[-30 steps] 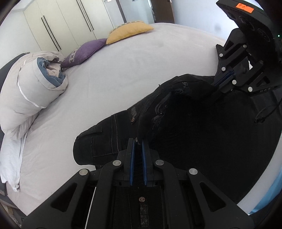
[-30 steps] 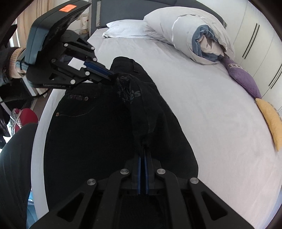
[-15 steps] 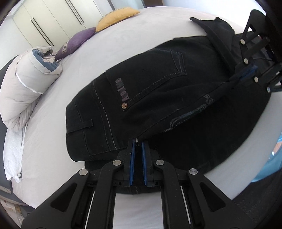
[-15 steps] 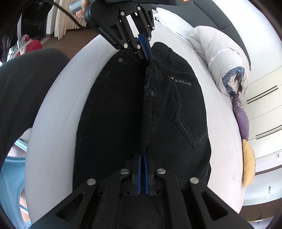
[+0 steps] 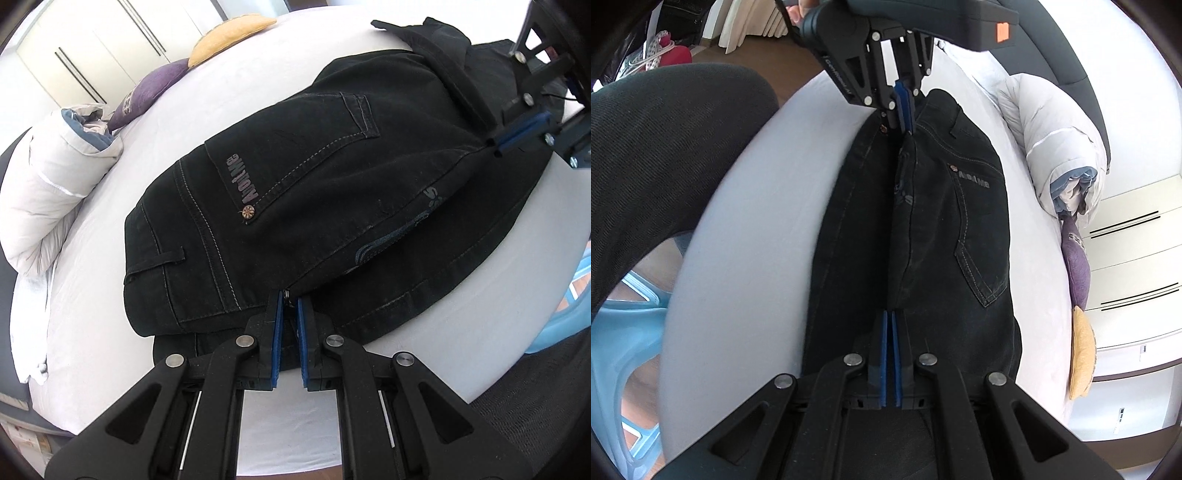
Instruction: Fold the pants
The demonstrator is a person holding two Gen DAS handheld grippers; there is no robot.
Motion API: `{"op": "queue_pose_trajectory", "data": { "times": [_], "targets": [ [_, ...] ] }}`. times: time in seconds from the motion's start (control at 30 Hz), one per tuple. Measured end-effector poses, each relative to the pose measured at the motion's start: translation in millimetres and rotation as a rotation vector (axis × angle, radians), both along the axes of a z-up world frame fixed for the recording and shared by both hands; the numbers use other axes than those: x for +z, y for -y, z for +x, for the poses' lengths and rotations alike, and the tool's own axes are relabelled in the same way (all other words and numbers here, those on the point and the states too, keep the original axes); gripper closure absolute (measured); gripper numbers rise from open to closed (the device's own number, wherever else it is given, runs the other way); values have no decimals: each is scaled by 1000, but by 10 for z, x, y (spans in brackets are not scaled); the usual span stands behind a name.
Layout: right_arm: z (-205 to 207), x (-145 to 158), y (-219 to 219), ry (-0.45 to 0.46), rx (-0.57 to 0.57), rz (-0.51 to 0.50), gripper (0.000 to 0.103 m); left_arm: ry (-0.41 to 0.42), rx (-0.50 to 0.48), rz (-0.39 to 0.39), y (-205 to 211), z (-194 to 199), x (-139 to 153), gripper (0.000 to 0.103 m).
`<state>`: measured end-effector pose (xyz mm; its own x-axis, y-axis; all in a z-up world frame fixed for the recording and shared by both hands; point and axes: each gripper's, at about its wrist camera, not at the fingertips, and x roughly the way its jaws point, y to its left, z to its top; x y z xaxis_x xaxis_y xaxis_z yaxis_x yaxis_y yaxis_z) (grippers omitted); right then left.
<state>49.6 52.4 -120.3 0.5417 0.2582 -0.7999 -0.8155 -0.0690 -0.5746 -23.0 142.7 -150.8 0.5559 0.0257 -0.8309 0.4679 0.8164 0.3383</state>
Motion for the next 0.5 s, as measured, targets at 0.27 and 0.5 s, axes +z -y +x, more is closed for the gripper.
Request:
{"op": "queue_pose_trajectory", "data": {
  "times": [0.27, 0.5],
  "targets": [
    [-126, 31, -79, -13, 22, 11, 100, 16, 35, -10, -87, 69, 59, 96],
    [-197, -7, -97, -3, 20, 5, 100, 20, 47, -13, -156, 85, 25, 96]
  ]
}}
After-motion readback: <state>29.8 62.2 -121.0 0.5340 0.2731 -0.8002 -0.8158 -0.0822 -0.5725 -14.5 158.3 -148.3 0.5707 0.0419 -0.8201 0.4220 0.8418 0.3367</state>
